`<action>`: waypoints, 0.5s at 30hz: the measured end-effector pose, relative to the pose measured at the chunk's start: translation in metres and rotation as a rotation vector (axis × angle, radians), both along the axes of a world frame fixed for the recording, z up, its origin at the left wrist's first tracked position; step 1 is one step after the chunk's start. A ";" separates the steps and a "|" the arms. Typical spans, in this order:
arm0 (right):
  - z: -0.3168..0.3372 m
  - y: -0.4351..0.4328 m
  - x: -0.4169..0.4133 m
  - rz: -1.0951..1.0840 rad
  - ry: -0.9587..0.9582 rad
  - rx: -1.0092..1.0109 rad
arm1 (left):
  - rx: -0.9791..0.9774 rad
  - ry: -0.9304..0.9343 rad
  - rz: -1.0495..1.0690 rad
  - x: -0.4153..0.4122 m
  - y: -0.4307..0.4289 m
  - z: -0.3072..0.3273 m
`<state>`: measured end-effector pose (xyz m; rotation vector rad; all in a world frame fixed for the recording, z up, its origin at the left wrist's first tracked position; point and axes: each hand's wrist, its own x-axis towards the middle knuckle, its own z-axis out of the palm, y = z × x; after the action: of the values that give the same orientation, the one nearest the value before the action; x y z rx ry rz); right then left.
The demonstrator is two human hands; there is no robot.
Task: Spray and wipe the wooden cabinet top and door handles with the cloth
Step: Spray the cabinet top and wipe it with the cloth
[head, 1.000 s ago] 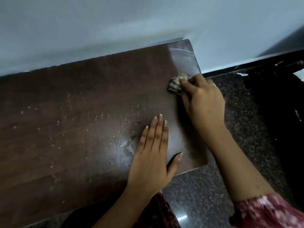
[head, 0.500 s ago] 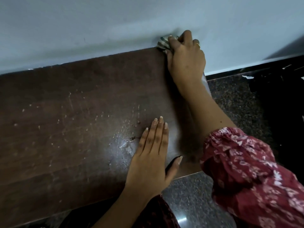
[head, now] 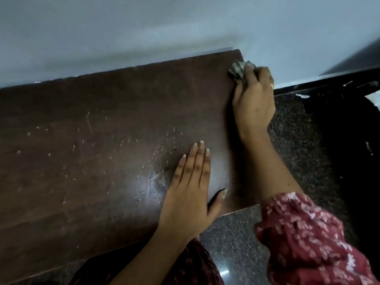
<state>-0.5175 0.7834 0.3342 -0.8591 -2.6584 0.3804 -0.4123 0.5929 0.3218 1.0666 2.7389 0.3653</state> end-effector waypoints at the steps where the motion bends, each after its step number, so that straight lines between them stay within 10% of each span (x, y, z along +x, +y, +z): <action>1: -0.001 -0.003 0.013 -0.008 0.018 -0.021 | 0.003 0.001 0.001 0.000 0.000 0.000; 15: -0.003 -0.057 0.175 -0.316 -0.071 -0.029 | 0.039 -0.007 -0.003 0.000 -0.002 -0.001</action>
<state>-0.3421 0.7265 0.3308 -1.2990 -2.5254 0.3145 -0.4127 0.5913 0.3212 1.0773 2.7344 0.4220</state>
